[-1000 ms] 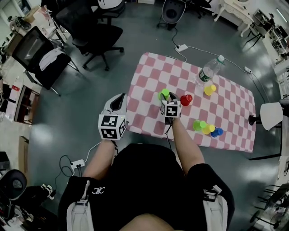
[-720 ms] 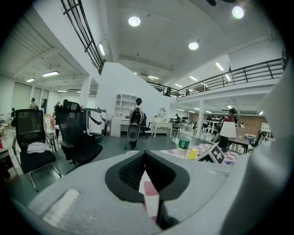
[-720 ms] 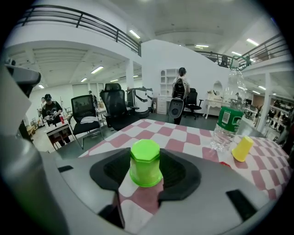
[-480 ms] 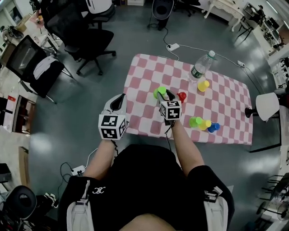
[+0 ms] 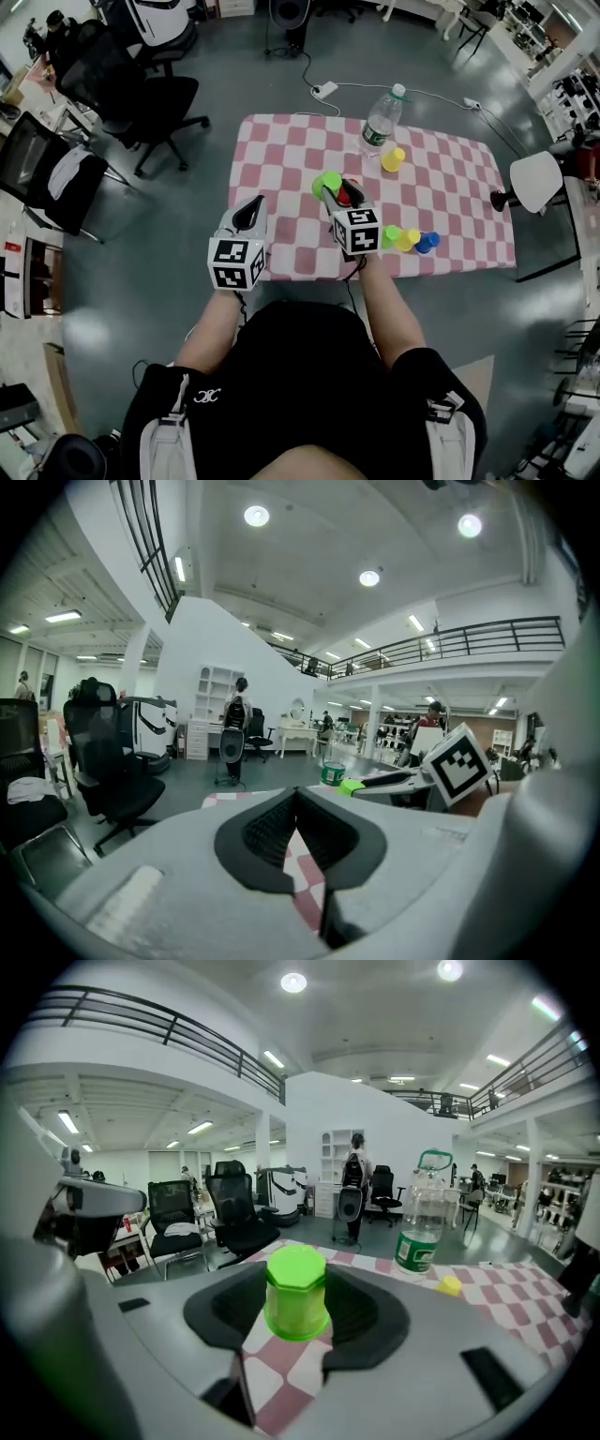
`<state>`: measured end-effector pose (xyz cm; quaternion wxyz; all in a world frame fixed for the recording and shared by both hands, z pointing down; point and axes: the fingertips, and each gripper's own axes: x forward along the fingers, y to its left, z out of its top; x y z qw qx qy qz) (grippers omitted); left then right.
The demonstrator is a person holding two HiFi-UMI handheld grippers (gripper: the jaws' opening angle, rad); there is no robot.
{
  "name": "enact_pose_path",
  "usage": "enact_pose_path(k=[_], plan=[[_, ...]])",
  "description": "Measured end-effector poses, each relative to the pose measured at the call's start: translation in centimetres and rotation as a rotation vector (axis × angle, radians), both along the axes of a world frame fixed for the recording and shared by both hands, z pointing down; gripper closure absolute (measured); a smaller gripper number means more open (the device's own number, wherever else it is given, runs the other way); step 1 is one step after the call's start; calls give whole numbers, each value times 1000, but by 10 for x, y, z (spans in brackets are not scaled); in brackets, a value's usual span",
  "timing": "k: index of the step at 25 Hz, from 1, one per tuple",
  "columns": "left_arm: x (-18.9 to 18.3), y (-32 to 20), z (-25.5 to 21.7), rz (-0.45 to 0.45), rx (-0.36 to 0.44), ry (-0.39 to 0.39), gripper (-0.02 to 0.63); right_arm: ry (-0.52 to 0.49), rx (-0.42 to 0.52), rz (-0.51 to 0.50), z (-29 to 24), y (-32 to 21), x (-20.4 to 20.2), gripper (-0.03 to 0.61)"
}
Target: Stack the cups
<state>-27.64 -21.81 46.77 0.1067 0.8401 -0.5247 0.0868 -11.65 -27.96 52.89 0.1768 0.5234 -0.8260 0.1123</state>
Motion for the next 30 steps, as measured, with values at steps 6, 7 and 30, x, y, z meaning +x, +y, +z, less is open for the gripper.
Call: enact_pose_path(k=[6,7,30], plan=[[46,1,1,86,-3,-1,598,-9,20,97,-14,21,57,382],[53,2,1,98,-5,-1,598,-7,20,113,-14,26,67,382],[219,26,8,304,-39,-36,598,63,-76,335,30,91,243,382]])
